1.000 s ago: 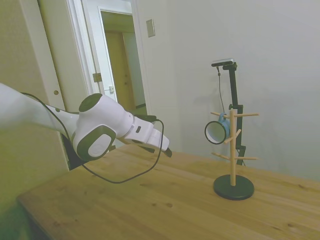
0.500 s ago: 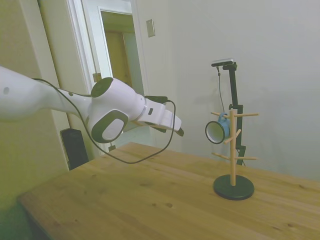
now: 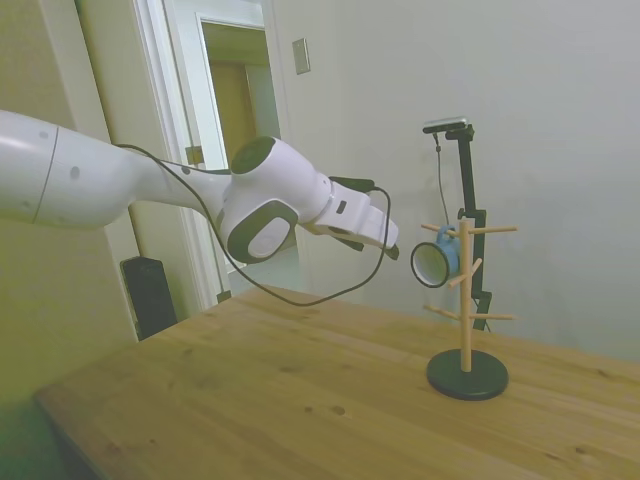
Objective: Unload the mug
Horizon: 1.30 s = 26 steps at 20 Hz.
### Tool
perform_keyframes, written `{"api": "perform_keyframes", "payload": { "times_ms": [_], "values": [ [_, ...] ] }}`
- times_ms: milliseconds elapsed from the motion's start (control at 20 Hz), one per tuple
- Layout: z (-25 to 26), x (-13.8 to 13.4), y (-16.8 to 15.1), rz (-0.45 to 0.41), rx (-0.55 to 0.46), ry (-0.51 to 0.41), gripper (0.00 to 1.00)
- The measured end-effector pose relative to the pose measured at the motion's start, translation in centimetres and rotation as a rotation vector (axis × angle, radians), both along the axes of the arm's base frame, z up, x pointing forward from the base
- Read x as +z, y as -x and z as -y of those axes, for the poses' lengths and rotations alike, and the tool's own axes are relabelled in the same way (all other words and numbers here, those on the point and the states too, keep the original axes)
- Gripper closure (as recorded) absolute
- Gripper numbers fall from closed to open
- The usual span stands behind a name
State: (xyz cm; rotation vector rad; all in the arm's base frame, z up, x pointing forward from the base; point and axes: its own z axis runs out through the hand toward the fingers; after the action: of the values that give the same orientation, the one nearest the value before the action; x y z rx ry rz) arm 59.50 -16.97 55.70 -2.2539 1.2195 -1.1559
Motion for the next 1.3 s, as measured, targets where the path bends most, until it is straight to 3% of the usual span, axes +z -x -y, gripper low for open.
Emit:
{"api": "perform_keyframes", "payload": {
  "times_ms": [700, 1300],
  "values": [
    [7.0, -0.7, -3.4, -0.026, -0.104, -0.052, 0.0],
    [5.6, -2.2, -7.9, -0.029, -0.145, -0.014, 0.0]
  ]
}}
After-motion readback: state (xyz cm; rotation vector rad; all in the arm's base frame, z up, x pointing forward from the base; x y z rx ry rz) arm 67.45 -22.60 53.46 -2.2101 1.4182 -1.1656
